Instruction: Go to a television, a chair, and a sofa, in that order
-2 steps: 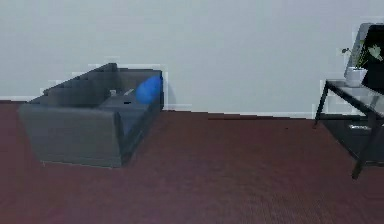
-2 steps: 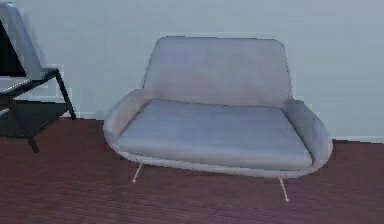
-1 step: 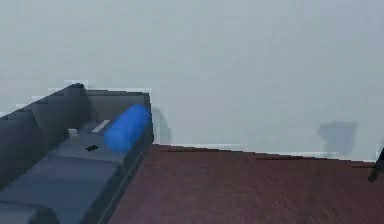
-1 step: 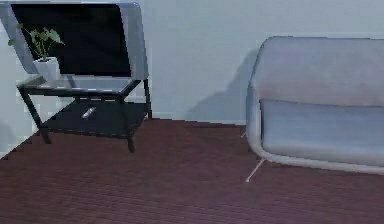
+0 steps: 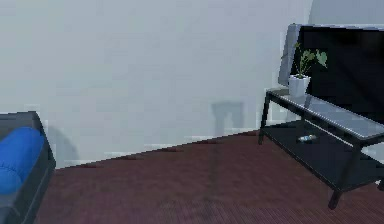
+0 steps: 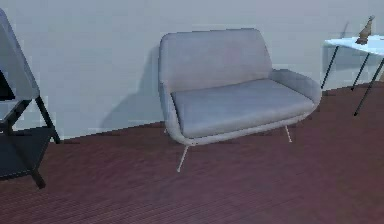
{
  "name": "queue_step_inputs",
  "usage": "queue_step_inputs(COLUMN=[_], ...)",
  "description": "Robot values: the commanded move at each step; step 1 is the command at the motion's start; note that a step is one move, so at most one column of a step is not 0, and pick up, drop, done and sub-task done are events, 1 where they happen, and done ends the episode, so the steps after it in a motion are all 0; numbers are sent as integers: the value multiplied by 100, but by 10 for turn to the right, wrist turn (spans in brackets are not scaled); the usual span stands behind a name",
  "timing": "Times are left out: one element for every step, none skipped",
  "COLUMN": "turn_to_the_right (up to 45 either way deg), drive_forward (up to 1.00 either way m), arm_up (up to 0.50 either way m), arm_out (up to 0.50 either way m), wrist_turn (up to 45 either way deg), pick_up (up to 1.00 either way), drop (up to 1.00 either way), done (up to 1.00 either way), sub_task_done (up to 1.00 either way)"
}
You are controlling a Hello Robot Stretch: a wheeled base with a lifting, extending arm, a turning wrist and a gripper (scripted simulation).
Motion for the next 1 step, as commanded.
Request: queue_step_inputs(turn_to_the_right=[0], drive_forward=[10], arm_up=[0], arm_out=[0], wrist_turn=[0], pick_up=[0], drop=[0], done=[0], sub_task_done=[0])
